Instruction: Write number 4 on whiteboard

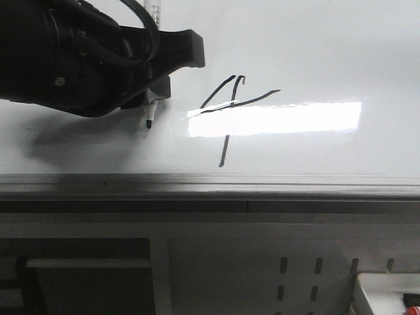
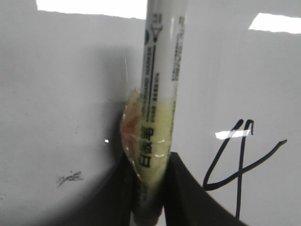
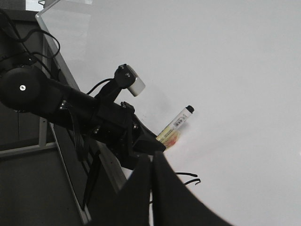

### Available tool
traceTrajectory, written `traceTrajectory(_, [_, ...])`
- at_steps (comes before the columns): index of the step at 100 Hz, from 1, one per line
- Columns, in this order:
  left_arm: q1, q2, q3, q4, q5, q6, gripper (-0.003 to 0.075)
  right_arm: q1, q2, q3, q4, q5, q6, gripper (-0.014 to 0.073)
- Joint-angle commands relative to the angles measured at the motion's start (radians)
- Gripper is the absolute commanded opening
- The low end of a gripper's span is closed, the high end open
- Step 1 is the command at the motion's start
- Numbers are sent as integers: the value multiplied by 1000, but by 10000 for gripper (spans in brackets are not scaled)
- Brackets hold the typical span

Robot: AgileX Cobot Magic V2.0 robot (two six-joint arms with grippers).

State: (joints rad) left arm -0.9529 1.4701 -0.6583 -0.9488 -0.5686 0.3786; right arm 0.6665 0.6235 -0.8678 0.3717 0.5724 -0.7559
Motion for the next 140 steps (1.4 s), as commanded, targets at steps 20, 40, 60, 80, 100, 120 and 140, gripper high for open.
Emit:
traceTrajectory(20, [1,-8,-24,13,-9,2,-20,-5,0,-28,3,-61,28,-63])
traceTrajectory(40, [1,-8,-24,13,33,2,-20,-5,0,-28,3,-54,30,-63])
traceTrajectory(60, [1,-8,-24,7,59,2,-20,-5,0,-28,3,-28,31,-63])
traceTrajectory(80, [1,-8,-24,-11,67,2,-20,-5,0,-28,3,-17,41,-63])
traceTrajectory(100, [1,-8,-24,-36,68,2,-20,-5,0,-28,3,-17,41,-63])
traceTrajectory(120, [81,-8,-24,-52,184,2,-20,-5,0,-28,5,-17,41,-63])
traceTrajectory(140, [148,-8,-24,-52,268,2,-20,-5,0,-28,5,-17,41,-63])
